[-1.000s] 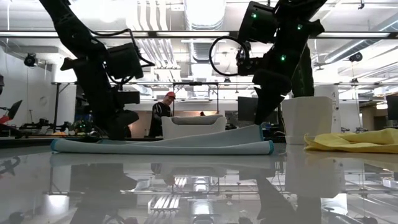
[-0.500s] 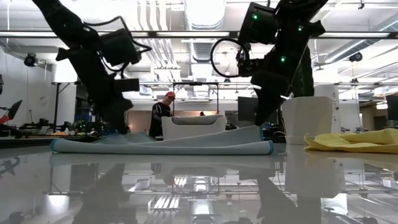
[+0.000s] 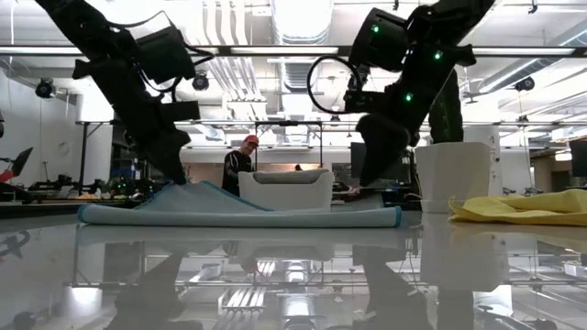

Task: Fold microfiber towels
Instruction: Fold the light blue cloth

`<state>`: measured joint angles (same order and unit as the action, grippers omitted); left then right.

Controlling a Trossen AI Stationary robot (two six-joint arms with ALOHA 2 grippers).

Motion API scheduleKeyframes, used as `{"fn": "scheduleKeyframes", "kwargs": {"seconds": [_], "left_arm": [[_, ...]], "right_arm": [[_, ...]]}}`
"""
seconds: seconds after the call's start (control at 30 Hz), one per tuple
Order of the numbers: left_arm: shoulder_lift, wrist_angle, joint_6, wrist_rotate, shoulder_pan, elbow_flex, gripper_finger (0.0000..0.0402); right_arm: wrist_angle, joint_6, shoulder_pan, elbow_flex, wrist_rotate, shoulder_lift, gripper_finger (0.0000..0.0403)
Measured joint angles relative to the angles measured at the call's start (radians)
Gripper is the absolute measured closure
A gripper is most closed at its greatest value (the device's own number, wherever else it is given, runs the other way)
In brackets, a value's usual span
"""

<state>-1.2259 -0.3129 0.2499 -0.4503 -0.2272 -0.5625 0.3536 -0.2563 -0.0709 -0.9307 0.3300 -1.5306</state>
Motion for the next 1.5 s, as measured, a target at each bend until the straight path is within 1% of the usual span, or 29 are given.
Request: {"fn": "scheduleKeyframes", "kwargs": {"seconds": [0.17,0.33,0.47,0.57,0.7,0.8,0.83,0.9,0.93,1.0,1.13,1.23,1.33,1.43,1.5], "left_arm": [[0.043,-0.072,0.037,-0.021,0.000,0.000,0.0401],[0.050,-0.138,0.110,-0.030,0.000,0.007,0.0401],[0.019,-0.132,0.110,-0.030,0.000,0.013,0.0401],[-0.017,-0.098,0.104,-0.060,0.000,0.013,0.0401],[-0.068,-0.087,0.106,-0.067,0.000,0.013,0.0397],[-0.104,-0.083,0.105,-0.067,0.000,0.013,0.0377],[-0.114,-0.088,0.105,-0.064,0.000,0.013,0.0368],[-0.124,-0.089,0.105,-0.061,0.000,0.013,0.0344],[-0.126,-0.089,0.105,-0.060,0.000,0.013,0.0331],[-0.123,-0.092,0.098,-0.051,0.000,0.013,0.0305],[-0.100,-0.147,0.071,-0.032,0.000,-0.007,0.0262],[-0.078,-0.251,0.050,0.002,0.000,-0.041,0.0244],[-0.045,-0.355,0.057,0.071,0.001,-0.073,0.0241],[-0.007,-0.421,0.058,0.194,0.017,-0.081,0.0251],[0.018,-0.423,0.055,0.286,0.039,-0.074,0.0264]], "right_arm": [[-0.024,0.022,-0.009,0.000,0.073,-0.022,0.0239],[-0.052,0.041,-0.017,0.000,0.075,-0.041,0.0239],[-0.052,0.050,-0.020,0.000,0.075,-0.043,0.0239],[-0.052,0.052,-0.020,-0.001,0.075,-0.042,0.0239],[-0.035,0.052,-0.020,-0.003,0.074,-0.035,0.0239],[-0.032,0.056,-0.020,-0.007,0.063,-0.029,0.0239],[-0.031,0.061,-0.020,-0.011,0.043,-0.028,0.0239],[-0.044,0.073,-0.021,-0.015,-0.029,-0.028,0.0246],[-0.055,0.078,-0.025,-0.015,-0.068,-0.028,0.0253],[-0.127,0.085,-0.028,-0.009,-0.111,-0.038,0.0271],[-0.257,0.121,-0.035,0.001,-0.121,-0.085,0.0319],[-0.361,0.140,-0.051,0.001,-0.121,-0.134,0.0357],[-0.419,0.150,-0.070,0.001,-0.120,-0.188,0.0387],[-0.439,0.138,-0.089,-0.005,-0.120,-0.221,0.0393],[-0.445,0.133,-0.100,-0.010,-0.119,-0.233,0.0394]]}}
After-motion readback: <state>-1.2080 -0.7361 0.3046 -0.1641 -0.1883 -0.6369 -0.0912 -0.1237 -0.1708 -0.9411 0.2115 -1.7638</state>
